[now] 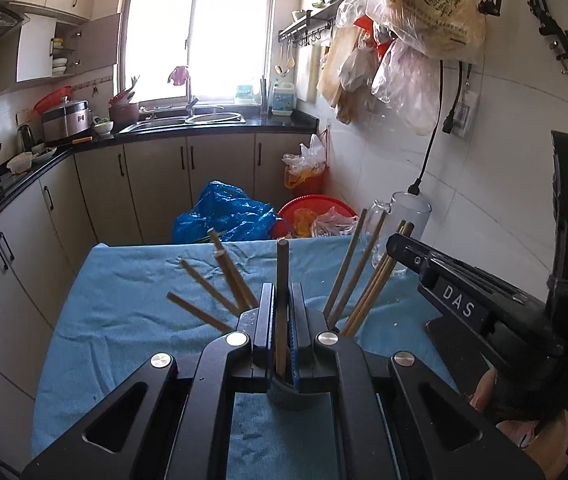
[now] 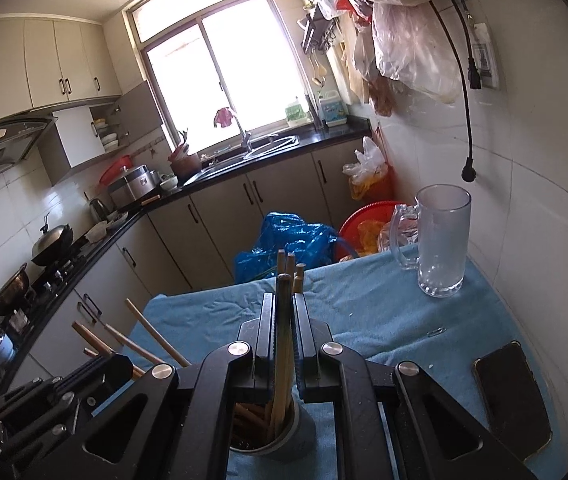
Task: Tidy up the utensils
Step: 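Open the left gripper to release the chopstick into the cup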
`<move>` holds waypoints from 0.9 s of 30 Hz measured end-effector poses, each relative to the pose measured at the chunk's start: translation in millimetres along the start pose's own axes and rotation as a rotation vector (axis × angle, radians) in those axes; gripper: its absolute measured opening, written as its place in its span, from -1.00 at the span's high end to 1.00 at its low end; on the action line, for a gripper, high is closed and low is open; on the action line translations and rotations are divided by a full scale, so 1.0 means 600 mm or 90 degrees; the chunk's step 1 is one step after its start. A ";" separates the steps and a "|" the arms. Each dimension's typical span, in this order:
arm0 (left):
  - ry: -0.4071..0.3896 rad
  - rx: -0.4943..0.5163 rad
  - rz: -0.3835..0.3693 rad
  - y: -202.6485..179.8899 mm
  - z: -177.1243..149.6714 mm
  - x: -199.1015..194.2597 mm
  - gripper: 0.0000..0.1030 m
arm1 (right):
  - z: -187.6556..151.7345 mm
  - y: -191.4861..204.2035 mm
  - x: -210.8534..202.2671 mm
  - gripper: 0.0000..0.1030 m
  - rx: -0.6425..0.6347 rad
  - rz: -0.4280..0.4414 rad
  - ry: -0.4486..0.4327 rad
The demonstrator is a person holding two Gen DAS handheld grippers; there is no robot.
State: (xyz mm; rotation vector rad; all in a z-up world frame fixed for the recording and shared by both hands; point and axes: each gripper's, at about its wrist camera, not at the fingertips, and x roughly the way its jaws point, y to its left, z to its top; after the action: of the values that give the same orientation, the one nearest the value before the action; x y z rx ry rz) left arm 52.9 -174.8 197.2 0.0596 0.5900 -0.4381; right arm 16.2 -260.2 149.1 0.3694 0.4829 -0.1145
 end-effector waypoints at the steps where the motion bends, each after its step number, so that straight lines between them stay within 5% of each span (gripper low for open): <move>1: 0.002 0.001 0.001 -0.001 -0.001 0.001 0.89 | 0.000 -0.001 0.001 0.85 0.000 0.000 0.002; 21: 0.021 0.011 0.006 -0.008 -0.011 -0.003 0.89 | 0.004 -0.001 -0.001 0.83 0.006 0.017 0.019; 27: 0.011 0.016 0.012 -0.013 -0.013 -0.017 0.87 | 0.007 0.000 -0.012 0.54 0.015 0.018 0.011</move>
State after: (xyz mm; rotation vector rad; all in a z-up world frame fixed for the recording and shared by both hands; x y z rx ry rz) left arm 38.5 -176.5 196.9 0.0925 0.6003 -0.4263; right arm 11.5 -261.8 156.0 0.4000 0.4941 -0.0895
